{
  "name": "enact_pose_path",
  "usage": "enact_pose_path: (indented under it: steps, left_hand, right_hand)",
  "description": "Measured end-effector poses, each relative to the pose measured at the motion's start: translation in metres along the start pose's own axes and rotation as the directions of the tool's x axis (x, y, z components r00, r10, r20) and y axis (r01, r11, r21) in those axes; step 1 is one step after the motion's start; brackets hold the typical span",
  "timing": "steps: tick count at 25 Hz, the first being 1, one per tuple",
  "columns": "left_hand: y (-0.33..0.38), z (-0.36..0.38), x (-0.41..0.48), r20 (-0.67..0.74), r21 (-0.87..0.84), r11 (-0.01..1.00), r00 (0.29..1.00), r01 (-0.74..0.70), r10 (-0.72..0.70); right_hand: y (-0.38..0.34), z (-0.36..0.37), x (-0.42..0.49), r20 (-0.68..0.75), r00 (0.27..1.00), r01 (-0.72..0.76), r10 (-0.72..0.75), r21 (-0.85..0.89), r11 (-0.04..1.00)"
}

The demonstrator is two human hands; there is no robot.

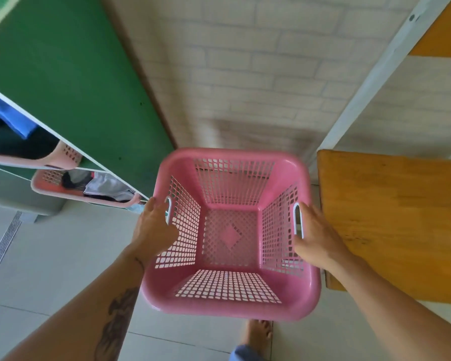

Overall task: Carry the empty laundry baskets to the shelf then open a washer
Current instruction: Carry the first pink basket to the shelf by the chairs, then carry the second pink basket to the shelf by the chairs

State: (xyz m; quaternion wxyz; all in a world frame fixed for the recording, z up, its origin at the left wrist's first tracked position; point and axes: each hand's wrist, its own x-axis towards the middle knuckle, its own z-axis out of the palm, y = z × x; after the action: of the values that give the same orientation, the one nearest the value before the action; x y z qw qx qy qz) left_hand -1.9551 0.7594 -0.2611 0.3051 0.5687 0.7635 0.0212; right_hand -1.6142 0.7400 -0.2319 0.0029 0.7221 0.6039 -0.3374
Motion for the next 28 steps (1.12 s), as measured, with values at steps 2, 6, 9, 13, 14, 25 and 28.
enact_pose_path:
  steps: [2, 6, 9, 13, 14, 25, 28]
  left_hand:
    - [0.014, -0.016, -0.011, -0.018, -0.022, 1.0, 1.0, -0.004, 0.003]
    - [0.06, -0.061, -0.066, -0.042, -0.126, 0.982, 0.99, -0.138, 0.133]
    - [0.102, -0.093, -0.128, -0.016, -0.127, 0.945, 0.953, -0.302, 0.302]
    - [0.163, -0.139, -0.215, 0.066, -0.143, 0.843, 0.845, -0.518, 0.53]
    - [0.184, -0.153, -0.248, 0.083, -0.121, 0.801, 0.799, -0.586, 0.596]
    - [0.391, -0.102, -0.493, 0.28, -0.143, 0.384, 0.335, -0.912, 0.9]
    - [0.458, -0.054, -0.568, 0.336, -0.215, 0.311, 0.229, -0.926, 0.914]
  right_hand:
    - [-0.006, -0.014, -0.021, 0.009, 1.0, 0.026, -0.026, 0.022, 0.999]
    - [-0.017, -0.06, -0.084, -0.069, 0.995, 0.078, -0.073, 0.07, 0.994]
    - [-0.019, -0.097, -0.152, -0.143, 0.99, 0.029, -0.018, 0.076, 0.997]
    - [-0.02, -0.142, -0.261, -0.227, 0.973, -0.018, 0.041, 0.101, 0.995]
    - [-0.016, -0.156, -0.305, -0.27, 0.96, -0.044, 0.075, 0.118, 0.992]
    - [0.126, -0.225, -0.602, -0.575, 0.739, -0.236, 0.35, 0.266, 0.935]
    - [0.192, -0.24, -0.671, -0.6, 0.669, -0.321, 0.439, 0.3, 0.899]
